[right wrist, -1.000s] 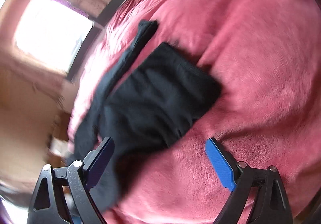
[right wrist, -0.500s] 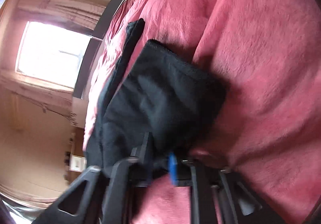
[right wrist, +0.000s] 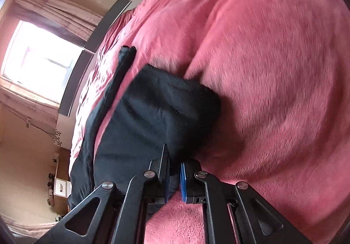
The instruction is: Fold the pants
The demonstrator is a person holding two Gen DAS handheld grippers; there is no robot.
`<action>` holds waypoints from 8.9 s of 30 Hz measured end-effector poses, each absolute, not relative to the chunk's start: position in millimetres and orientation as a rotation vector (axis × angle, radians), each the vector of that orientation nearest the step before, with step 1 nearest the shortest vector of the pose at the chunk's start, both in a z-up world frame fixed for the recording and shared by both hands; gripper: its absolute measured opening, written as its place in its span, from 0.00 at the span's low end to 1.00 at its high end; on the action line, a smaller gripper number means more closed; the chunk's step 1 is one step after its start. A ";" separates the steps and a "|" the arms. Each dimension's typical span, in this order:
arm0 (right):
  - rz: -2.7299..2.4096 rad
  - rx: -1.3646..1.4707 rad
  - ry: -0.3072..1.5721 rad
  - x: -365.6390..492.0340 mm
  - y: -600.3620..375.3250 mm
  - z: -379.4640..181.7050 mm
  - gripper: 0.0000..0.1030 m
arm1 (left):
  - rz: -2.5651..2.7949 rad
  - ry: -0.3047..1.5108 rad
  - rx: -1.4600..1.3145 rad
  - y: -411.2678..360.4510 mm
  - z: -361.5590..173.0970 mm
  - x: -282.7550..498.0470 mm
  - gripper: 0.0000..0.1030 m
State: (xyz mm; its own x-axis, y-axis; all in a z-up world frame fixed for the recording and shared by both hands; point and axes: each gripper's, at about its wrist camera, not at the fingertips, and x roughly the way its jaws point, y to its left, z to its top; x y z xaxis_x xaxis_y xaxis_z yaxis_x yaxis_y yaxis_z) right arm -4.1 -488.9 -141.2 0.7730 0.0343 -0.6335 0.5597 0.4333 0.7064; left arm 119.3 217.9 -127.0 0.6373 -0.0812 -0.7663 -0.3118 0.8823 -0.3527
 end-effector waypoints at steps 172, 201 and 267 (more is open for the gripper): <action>-0.673 0.585 0.653 169.7 -540.6 -144.5 0.10 | 0.108 0.973 -0.403 295.0 -104.5 345.7 0.67; -0.590 0.509 0.708 207.9 -559.5 -56.9 0.53 | 0.161 0.869 -0.508 299.9 -139.6 340.4 0.14; -0.469 0.996 0.572 -10.1 -574.1 -40.1 0.13 | -0.229 0.532 -0.923 371.1 -17.0 6.4 0.03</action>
State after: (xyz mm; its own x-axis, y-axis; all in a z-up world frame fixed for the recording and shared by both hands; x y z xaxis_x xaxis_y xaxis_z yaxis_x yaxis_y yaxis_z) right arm -10.1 -574.1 -40.1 0.7599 -0.1070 -0.6412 0.6076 0.4678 0.6419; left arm 6.4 371.1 -17.0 0.8480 -0.4086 -0.3375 -0.0362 0.5907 -0.8061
